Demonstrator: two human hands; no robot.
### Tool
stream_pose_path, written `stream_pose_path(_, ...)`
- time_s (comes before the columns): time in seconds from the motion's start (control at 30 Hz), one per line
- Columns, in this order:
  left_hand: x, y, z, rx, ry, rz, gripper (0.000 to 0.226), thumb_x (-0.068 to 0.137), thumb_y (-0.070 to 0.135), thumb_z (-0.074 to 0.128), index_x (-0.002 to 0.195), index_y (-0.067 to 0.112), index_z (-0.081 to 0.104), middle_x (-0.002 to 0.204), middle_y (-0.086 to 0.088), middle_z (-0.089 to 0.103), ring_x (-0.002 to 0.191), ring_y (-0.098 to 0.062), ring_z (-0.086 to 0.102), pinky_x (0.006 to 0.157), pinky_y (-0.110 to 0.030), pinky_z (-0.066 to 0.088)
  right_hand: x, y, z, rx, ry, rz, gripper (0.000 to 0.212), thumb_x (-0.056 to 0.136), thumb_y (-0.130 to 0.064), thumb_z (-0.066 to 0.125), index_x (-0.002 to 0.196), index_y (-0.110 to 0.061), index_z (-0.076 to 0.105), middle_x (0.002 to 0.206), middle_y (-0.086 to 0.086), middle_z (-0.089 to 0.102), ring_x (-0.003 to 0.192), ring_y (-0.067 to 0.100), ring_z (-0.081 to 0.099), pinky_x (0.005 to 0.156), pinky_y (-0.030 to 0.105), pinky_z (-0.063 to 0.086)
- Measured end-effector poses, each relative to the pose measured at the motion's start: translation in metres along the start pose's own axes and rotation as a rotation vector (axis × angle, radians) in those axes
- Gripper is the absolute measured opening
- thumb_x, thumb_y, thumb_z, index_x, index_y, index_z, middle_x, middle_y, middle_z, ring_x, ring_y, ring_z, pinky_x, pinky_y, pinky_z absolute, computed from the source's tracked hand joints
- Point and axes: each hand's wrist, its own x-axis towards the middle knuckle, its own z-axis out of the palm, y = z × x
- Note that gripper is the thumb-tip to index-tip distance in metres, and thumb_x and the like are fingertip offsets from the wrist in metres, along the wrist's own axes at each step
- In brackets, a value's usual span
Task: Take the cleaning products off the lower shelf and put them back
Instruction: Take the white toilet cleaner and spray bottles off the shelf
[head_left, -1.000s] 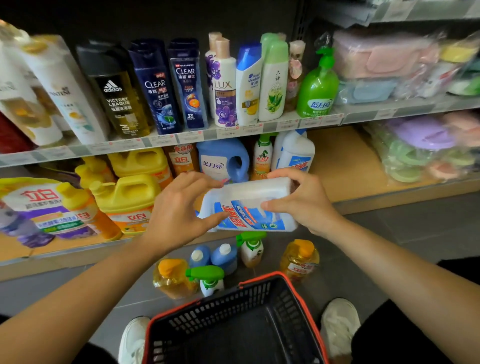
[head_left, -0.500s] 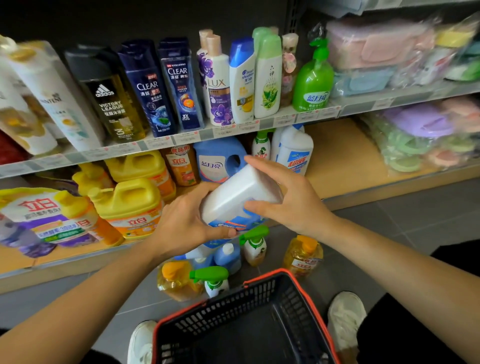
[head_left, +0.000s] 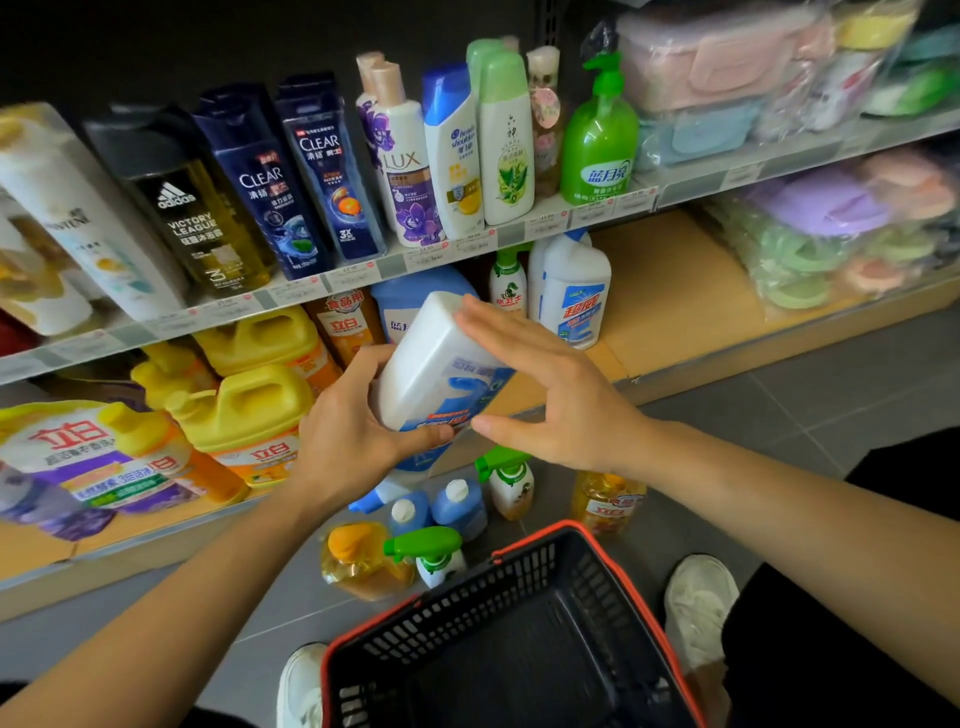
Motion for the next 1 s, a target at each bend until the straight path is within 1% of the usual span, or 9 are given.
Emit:
stream_pose_path(0.23, 0.0, 0.009, 0.004, -0.024, -0.049, 0.007, 0.087, 0.054, 0.066, 0.083, 0.128, 0.032, 0.055, 0.114, 0.013, 0.066, 0.103, -0.016, 0.067, 0.08, -0.051, 0.059, 0.009, 0.01, -0.007, 0.108, -0.023, 0.122, 0.08, 0.088, -0.025, 0.074, 0.156, -0.026, 0.031, 0.162, -0.01, 0.028, 0.149, -0.001, 0.019, 0.121, 0.027, 0.025)
stream_pose_path(0.3, 0.0, 0.009, 0.005, -0.042, -0.042, 0.002, 0.087, 0.053, 0.066, 0.084, 0.127, 0.033, 0.055, 0.114, 0.013, 0.067, 0.104, -0.016, 0.067, 0.081, -0.051, 0.058, 0.009, 0.014, -0.01, 0.106, -0.002, 0.163, 0.077, 0.088, -0.028, 0.074, 0.155, -0.025, 0.034, 0.161, -0.009, 0.032, 0.148, -0.002, 0.023, 0.118, 0.021, 0.027)
stream_pose_path(0.47, 0.002, 0.007, 0.002, -0.181, 0.025, -0.05, 0.085, 0.055, 0.051, 0.095, 0.126, 0.024, 0.057, 0.115, 0.007, 0.069, 0.105, -0.015, 0.069, 0.081, -0.047, 0.062, 0.006, 0.017, -0.014, 0.061, 0.09, 0.187, 0.066, 0.087, -0.022, 0.075, 0.147, -0.017, 0.048, 0.153, -0.002, 0.045, 0.143, 0.003, 0.037, 0.116, 0.023, 0.035)
stream_pose_path(0.53, 0.004, 0.004, 0.0, -0.234, 0.049, -0.087, 0.078, 0.058, 0.04, 0.096, 0.124, 0.023, 0.058, 0.114, 0.005, 0.071, 0.103, -0.015, 0.071, 0.08, -0.044, 0.063, 0.005, 0.017, -0.015, 0.049, 0.173, 0.199, 0.055, 0.088, -0.016, 0.075, 0.139, -0.013, 0.057, 0.142, 0.0, 0.058, 0.132, 0.004, 0.051, 0.109, 0.021, 0.042)
stream_pose_path(0.67, 0.004, 0.003, -0.001, -0.379, 0.094, -0.15, 0.073, 0.06, 0.03, 0.093, 0.122, 0.017, 0.057, 0.111, 0.002, 0.074, 0.099, -0.016, 0.074, 0.076, -0.036, 0.064, 0.005, 0.023, -0.016, 0.068, 0.268, 0.257, 0.02, 0.086, -0.013, 0.076, 0.106, -0.012, 0.076, 0.095, -0.006, 0.075, 0.09, -0.001, 0.067, 0.079, 0.012, 0.052)
stream_pose_path(0.77, 0.005, 0.005, -0.001, -0.564, 0.107, -0.196, 0.072, 0.065, 0.022, 0.09, 0.126, 0.009, 0.055, 0.115, -0.004, 0.075, 0.102, -0.023, 0.074, 0.079, -0.042, 0.063, 0.002, 0.034, -0.007, 0.13, 0.025, 0.391, 0.03, 0.082, -0.022, 0.081, 0.111, -0.016, 0.073, 0.097, -0.005, 0.073, 0.086, 0.0, 0.068, 0.075, 0.013, 0.053)
stream_pose_path(0.87, 0.006, 0.009, -0.002, -0.791, 0.1, -0.22, 0.067, 0.073, 0.017, 0.086, 0.131, 0.004, 0.056, 0.122, -0.011, 0.073, 0.109, -0.031, 0.072, 0.082, -0.042, 0.062, -0.008, 0.046, 0.016, 0.189, -0.36, 0.556, 0.062, 0.078, -0.03, 0.085, 0.133, -0.019, 0.059, 0.118, -0.003, 0.069, 0.101, 0.006, 0.067, 0.09, 0.026, 0.056)
stream_pose_path(0.93, 0.006, 0.01, -0.001, -0.906, 0.116, -0.255, 0.056, 0.079, 0.017, 0.081, 0.13, 0.007, 0.06, 0.123, -0.011, 0.072, 0.11, -0.031, 0.071, 0.081, -0.039, 0.061, -0.018, 0.049, 0.031, 0.29, -0.492, 0.615, 0.058, 0.079, -0.022, 0.084, 0.131, -0.02, 0.059, 0.122, -0.002, 0.068, 0.102, 0.005, 0.066, 0.096, 0.03, 0.054)
stream_pose_path(1.0, 0.005, 0.007, -0.001, -0.976, 0.148, -0.306, 0.05, 0.084, 0.017, 0.077, 0.131, 0.009, 0.062, 0.124, -0.011, 0.072, 0.111, -0.03, 0.071, 0.081, -0.039, 0.061, -0.026, 0.049, 0.043, 0.495, -0.497, 0.681, 0.045, 0.083, -0.012, 0.079, 0.125, -0.019, 0.062, 0.12, 0.004, 0.071, 0.104, 0.01, 0.067, 0.099, 0.034, 0.052)
